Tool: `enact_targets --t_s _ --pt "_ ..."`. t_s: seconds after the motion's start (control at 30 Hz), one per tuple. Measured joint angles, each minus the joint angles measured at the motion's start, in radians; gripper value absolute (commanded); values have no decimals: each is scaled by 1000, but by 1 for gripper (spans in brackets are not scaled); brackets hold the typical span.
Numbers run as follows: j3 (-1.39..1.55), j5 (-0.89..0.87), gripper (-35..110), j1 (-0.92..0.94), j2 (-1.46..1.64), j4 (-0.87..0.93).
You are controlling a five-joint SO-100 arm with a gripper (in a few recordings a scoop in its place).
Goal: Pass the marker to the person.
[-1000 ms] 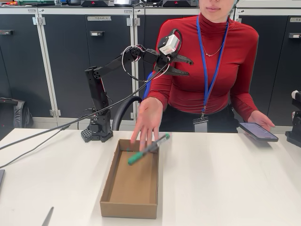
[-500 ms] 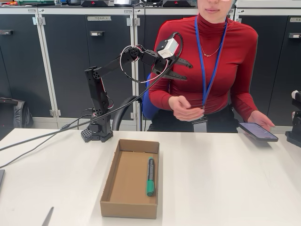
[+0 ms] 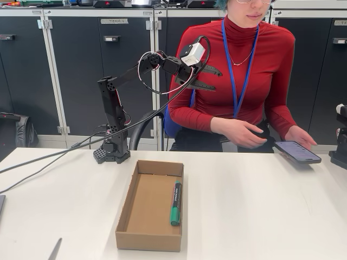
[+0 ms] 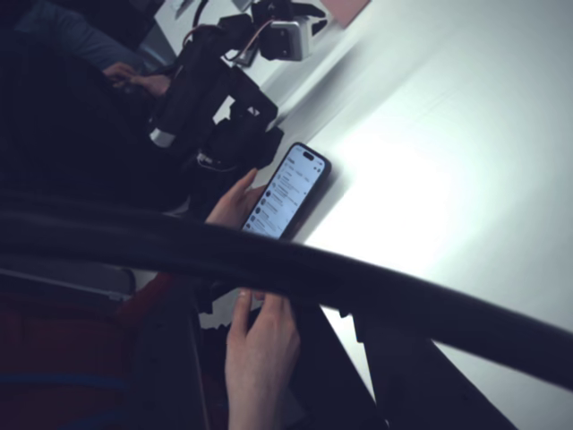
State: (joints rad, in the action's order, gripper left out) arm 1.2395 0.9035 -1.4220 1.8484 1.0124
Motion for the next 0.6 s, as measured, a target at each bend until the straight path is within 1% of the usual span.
enact_targets --t_s 0.17,0.6 --pt "0 -8 27 0 0 0" --pt "0 -9 28 9 0 0"
